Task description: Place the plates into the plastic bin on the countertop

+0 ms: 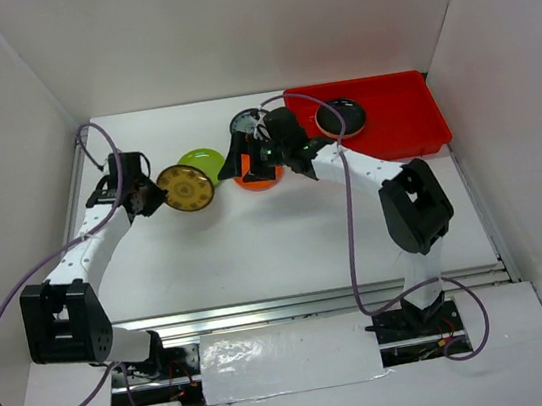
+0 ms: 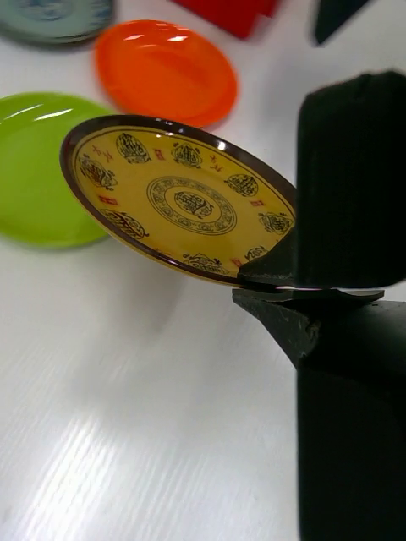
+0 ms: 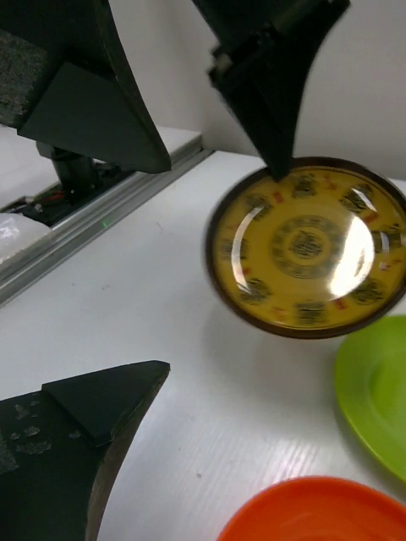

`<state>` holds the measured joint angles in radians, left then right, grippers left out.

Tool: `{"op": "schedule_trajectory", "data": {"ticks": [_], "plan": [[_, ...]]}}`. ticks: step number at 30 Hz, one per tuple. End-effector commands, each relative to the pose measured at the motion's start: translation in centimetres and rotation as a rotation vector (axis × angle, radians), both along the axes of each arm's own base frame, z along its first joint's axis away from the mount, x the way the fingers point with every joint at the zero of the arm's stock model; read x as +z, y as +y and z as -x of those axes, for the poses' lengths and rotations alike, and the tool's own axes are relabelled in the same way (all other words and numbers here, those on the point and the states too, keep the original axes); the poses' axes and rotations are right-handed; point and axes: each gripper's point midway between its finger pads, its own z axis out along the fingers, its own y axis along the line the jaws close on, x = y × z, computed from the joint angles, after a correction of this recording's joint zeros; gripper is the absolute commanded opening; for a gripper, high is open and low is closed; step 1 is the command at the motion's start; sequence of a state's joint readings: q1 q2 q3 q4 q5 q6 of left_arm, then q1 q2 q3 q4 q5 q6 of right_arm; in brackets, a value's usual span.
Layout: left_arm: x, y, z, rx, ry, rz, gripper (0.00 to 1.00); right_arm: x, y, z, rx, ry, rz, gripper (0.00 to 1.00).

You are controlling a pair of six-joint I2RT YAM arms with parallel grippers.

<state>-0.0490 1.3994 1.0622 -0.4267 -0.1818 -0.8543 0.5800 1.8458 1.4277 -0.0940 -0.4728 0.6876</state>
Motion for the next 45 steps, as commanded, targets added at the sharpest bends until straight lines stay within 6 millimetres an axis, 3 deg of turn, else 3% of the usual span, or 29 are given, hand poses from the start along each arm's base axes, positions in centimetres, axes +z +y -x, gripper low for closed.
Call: {"op": "schedule_trajectory", "data": {"ticks": [1, 5, 8, 11, 14, 15, 18, 19, 20, 21, 22, 23, 24, 26, 27, 29, 30, 31, 33, 35, 37, 38, 40, 44, 45], "plan": [[2.0, -4.5, -0.7, -0.259, -0.064, 0.058, 0.0, 1.7, 0.5, -2.9, -0.041, -0.091, 0.001, 1.0], [5.1, -8.8, -0.8, -0.439, -0.161, 0.161, 0.0, -1.2, 0.1, -3.3, -0.063, -0.05, 0.049, 1.0], [6.9, -9.9, -0.9, -0.481, -0.217, 0.198, 0.0, -2.6, -0.7, -3.4, -0.076, -0.023, 0.051, 0.97], [7.7, -11.2, -1.0, -0.531, -0.245, 0.257, 0.0, -2.6, -1.1, -3.1, -0.072, -0.029, 0.021, 0.84], [7.7, -12.1, -0.9, -0.561, -0.244, 0.3, 0.0, -2.1, -1.6, -2.6, -0.07, -0.028, -0.016, 0.32], [7.8, -12.2, -1.1, -0.565, -0.25, 0.307, 0.0, -1.6, -1.8, -2.7, -0.084, -0.038, -0.035, 0.02], [7.6, -12.0, -2.3, -0.547, -0.254, 0.299, 0.02, -0.4, -3.2, -2.5, -0.131, -0.058, -0.046, 0.0], [7.7, -12.0, -2.8, -0.542, -0.256, 0.298, 0.14, -0.2, -3.7, -2.7, -0.154, -0.057, -0.044, 0.0], [7.4, -12.0, -3.4, -0.534, -0.253, 0.297, 0.49, 0.0, -5.1, -3.8, -0.226, -0.057, -0.04, 0.0], [8.0, -12.0, -4.2, -0.524, -0.272, 0.288, 0.91, 0.2, -6.5, -4.2, -0.275, -0.052, -0.043, 0.0], [7.9, -11.6, -4.8, -0.489, -0.271, 0.262, 0.99, 0.3, -7.7, -4.8, -0.319, -0.043, -0.052, 0.0], [7.5, -11.3, -5.2, -0.459, -0.259, 0.255, 0.99, 0.5, -9.2, -5.7, -0.383, -0.015, -0.079, 0.0], [7.3, -11.0, -5.4, -0.435, -0.243, 0.25, 0.99, 0.6, -12.7, -7.2, -0.471, -0.003, -0.091, 0.0], [5.7, -9.8, -6.1, -0.355, -0.206, 0.216, 0.99, 0.8, -16.8, -9.0, -0.586, 0.009, -0.112, 0.0], [5.0, -9.4, -6.3, -0.335, -0.188, 0.203, 0.99, 0.9, -20.9, -11.0, -0.694, 0.007, -0.107, 0.0], [2.5, -8.6, -6.7, -0.303, -0.129, 0.157, 0.99, 0.4, -24.6, -12.5, -0.765, 0.04, -0.099, 0.0], [2.1, -8.3, -7.0, -0.295, -0.117, 0.141, 0.99, 0.3, -27.7, -14.4, -0.819, 0.043, -0.099, 0.0], [0.7, -8.2, -7.2, -0.295, -0.089, 0.131, 0.99, -0.1, -28.3, -15.1, -0.828, 0.056, -0.087, 0.0], [-0.7, -7.8, -7.6, -0.288, -0.068, 0.12, 0.99, -0.9, -32.5, -17.4, -0.882, 0.084, -0.079, 0.0], [-2.4, -7.8, -7.9, -0.28, -0.042, 0.127, 0.99, -2.0, -33.9, -19.4, -0.889, 0.107, -0.068, 0.0], [-3.7, -7.9, -8.1, -0.281, -0.023, 0.135, 0.99, -3.3, -35.1, -20.2, -0.888, 0.146, -0.036, 0.0], [-3.9, -8.3, -8.4, -0.298, -0.034, 0.15, 0.99, -3.7, -35.5, -21.8, -0.889, 0.144, -0.026, 0.0], [-5.0, -8.6, -8.5, -0.315, -0.013, 0.156, 0.99, -4.7, -35.8, -22.4, -0.887, 0.172, -0.006, 0.0], [-4.6, -8.2, -8.9, -0.306, -0.009, 0.133, 0.99, -5.9, -35.9, -23.4, -0.889, 0.187, -0.019, 0.0], [-4.2, -8.0, -9.0, -0.299, -0.019, 0.122, 0.99, -6.0, -35.9, -23.3, -0.893, 0.191, -0.025, 0.07]]}}
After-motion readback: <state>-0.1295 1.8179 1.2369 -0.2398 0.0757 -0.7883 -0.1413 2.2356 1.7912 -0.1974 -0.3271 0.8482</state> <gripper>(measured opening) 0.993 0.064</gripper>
